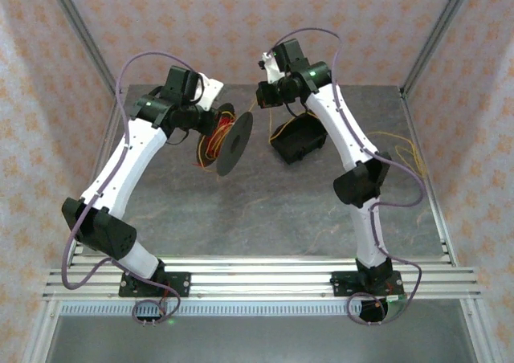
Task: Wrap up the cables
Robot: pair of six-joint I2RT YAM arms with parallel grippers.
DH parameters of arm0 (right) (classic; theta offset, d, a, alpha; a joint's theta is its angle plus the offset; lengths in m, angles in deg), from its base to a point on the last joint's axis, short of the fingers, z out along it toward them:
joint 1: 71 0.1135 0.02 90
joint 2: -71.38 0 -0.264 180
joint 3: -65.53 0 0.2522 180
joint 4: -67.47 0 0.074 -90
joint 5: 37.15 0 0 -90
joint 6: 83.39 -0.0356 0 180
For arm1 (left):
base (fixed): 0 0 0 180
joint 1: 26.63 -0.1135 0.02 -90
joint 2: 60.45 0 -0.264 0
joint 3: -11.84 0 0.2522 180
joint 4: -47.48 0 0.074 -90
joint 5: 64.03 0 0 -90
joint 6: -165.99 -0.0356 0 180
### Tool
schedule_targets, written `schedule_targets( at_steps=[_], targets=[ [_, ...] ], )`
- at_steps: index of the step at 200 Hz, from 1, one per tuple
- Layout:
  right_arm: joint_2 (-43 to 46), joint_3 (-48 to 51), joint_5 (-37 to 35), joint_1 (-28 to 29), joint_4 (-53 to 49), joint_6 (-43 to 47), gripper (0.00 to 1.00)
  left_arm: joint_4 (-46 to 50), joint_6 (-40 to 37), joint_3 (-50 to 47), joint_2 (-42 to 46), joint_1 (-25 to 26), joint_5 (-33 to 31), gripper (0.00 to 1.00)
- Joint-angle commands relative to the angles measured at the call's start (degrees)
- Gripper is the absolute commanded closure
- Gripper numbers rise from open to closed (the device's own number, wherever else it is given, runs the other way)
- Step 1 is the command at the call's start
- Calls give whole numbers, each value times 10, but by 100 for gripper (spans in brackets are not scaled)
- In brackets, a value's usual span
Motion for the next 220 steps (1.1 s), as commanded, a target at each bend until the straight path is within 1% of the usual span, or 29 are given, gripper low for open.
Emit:
schedule_targets(
  at_steps=[1,34,58,103,110,122,132,144,161,198,220],
  targets=[
    [-5,36,-14,-29,23,7,100,50,-13,49,41,-23,70,100],
    [1,118,47,-29,68,-6,100,25,50,73,42,-68,156,100],
    [13,157,63,-29,98,-15,100,17,79,86,40,-94,200,100],
    [21,153,67,-30,98,-13,100,-5,127,82,45,-137,257,100],
    [23,151,74,-30,99,-13,100,-16,139,76,47,-143,268,100],
    [28,149,91,-29,103,-17,100,-15,141,80,48,-144,267,100],
    [35,144,103,-29,106,-24,91,-8,139,86,46,-144,265,100],
    [46,135,113,-30,111,-33,75,4,132,93,42,-144,255,100],
    [66,121,128,-30,117,-44,61,13,130,102,41,-144,248,100],
    [119,125,154,-32,133,-55,44,35,130,126,40,-144,231,100],
    [167,169,185,-34,164,-54,32,45,132,135,39,-144,225,100]
  ],
)
